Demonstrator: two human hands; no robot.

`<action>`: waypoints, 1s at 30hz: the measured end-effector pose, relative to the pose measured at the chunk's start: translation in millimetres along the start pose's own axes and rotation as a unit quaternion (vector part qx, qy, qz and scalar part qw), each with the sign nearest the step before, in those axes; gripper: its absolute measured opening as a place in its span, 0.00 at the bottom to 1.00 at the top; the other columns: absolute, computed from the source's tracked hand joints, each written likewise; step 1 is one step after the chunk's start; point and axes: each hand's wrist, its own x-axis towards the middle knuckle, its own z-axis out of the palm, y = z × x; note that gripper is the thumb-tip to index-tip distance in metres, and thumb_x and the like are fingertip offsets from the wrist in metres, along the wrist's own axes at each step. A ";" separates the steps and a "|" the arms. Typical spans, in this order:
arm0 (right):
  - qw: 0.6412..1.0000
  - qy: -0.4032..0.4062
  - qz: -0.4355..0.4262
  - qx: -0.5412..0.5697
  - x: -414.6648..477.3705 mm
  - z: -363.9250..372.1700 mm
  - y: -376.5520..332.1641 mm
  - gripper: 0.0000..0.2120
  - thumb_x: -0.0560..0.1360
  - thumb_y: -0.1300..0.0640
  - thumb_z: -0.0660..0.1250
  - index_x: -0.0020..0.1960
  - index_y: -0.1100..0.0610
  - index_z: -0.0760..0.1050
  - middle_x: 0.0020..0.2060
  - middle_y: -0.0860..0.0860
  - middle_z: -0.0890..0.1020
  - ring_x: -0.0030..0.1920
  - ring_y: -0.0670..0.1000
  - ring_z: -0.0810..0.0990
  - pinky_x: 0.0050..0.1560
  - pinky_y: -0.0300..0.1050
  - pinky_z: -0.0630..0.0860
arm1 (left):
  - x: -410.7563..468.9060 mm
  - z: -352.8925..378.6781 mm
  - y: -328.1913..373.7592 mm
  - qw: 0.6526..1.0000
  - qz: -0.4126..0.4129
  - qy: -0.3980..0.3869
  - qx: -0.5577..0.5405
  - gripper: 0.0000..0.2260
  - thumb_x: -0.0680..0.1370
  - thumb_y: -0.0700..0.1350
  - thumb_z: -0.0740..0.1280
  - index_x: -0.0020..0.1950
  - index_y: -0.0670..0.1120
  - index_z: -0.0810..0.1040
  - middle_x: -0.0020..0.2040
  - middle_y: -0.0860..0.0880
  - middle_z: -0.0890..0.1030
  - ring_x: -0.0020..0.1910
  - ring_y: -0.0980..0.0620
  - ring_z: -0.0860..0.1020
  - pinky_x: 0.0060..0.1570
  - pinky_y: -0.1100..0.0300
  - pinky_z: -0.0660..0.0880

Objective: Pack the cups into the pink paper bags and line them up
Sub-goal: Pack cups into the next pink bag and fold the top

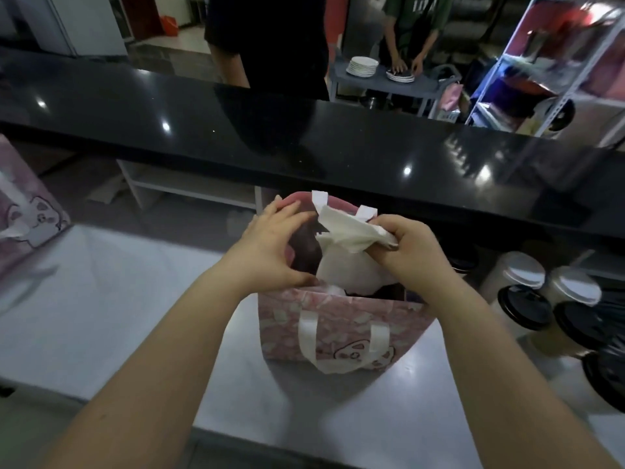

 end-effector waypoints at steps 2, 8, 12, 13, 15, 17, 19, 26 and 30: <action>0.997 0.018 -0.023 -0.064 4.4 3.5 1.8 0.10 0.73 0.64 0.71 0.47 0.49 0.82 0.44 0.45 0.83 0.47 0.47 0.80 0.46 0.46 0.77 | 5.0 1.3 -0.9 1.000 0.004 -0.025 0.004 0.51 0.62 0.64 0.76 0.78 0.60 0.53 0.80 0.58 0.47 0.77 0.56 0.36 0.76 0.43 0.45; 0.944 -0.025 -0.096 -0.315 11.9 14.2 2.9 0.13 0.72 0.61 0.70 0.55 0.52 0.79 0.51 0.48 0.81 0.53 0.52 0.76 0.51 0.45 0.72 | 13.4 4.4 -2.3 0.999 0.011 -0.043 0.003 0.56 0.62 0.62 0.78 0.79 0.60 0.44 0.80 0.58 0.42 0.75 0.55 0.31 0.76 0.42 0.42; 0.958 -0.007 -0.066 -0.277 7.5 5.5 3.0 0.15 0.73 0.59 0.71 0.58 0.51 0.78 0.53 0.46 0.80 0.54 0.50 0.74 0.54 0.47 0.73 | 12.8 4.2 -3.9 0.999 0.016 -0.036 -0.013 0.54 0.63 0.63 0.77 0.78 0.61 0.45 0.80 0.58 0.42 0.76 0.54 0.31 0.75 0.42 0.43; 0.965 0.008 -0.064 -0.254 5.0 1.4 3.3 0.13 0.73 0.59 0.71 0.57 0.50 0.78 0.50 0.45 0.80 0.52 0.48 0.74 0.54 0.47 0.74 | 11.7 3.9 -3.9 0.999 0.020 -0.033 -0.018 0.53 0.63 0.63 0.77 0.78 0.61 0.46 0.80 0.58 0.43 0.76 0.54 0.32 0.75 0.41 0.43; 0.976 0.040 -0.055 -0.205 -1.6 -7.8 4.7 0.12 0.73 0.60 0.72 0.54 0.50 0.80 0.47 0.44 0.81 0.50 0.46 0.77 0.52 0.47 0.77 | 9.0 3.4 -4.6 0.999 0.027 -0.014 -0.026 0.50 0.65 0.64 0.75 0.79 0.61 0.49 0.80 0.57 0.47 0.78 0.53 0.36 0.76 0.41 0.45; 0.983 0.091 -0.049 -0.153 -12.6 -16.4 8.6 0.11 0.72 0.61 0.73 0.52 0.49 0.80 0.46 0.43 0.82 0.47 0.45 0.79 0.50 0.45 0.78 | 5.3 3.9 -4.7 0.998 0.035 0.034 -0.049 0.42 0.67 0.63 0.73 0.77 0.59 0.58 0.79 0.55 0.56 0.79 0.52 0.44 0.76 0.45 0.49; 0.983 0.147 -0.045 -0.104 -28.2 -22.5 16.1 0.11 0.72 0.61 0.74 0.51 0.49 0.81 0.45 0.43 0.82 0.47 0.45 0.79 0.50 0.43 0.78 | 1.0 5.9 -5.1 0.988 0.055 0.127 -0.075 0.29 0.72 0.58 0.71 0.71 0.54 0.71 0.71 0.54 0.71 0.75 0.50 0.60 0.74 0.47 0.57; 0.956 0.162 0.077 0.233 -84.0 -15.8 64.4 0.17 0.74 0.48 0.66 0.58 0.57 0.78 0.53 0.52 0.83 0.55 0.53 0.81 0.58 0.50 0.78 | -19.0 26.9 -7.2 0.885 0.056 0.421 -0.191 0.05 0.78 0.50 0.67 0.46 0.51 0.78 0.42 0.59 0.77 0.43 0.59 0.75 0.48 0.60 0.75; 0.944 0.096 0.089 0.303 -97.6 -12.6 86.1 0.17 0.71 0.57 0.69 0.60 0.56 0.77 0.52 0.48 0.84 0.54 0.49 0.82 0.52 0.43 0.79 | -46.2 46.9 -18.9 0.869 -0.026 0.337 -0.362 0.14 0.74 0.65 0.66 0.53 0.59 0.77 0.48 0.58 0.81 0.49 0.54 0.80 0.49 0.64 0.77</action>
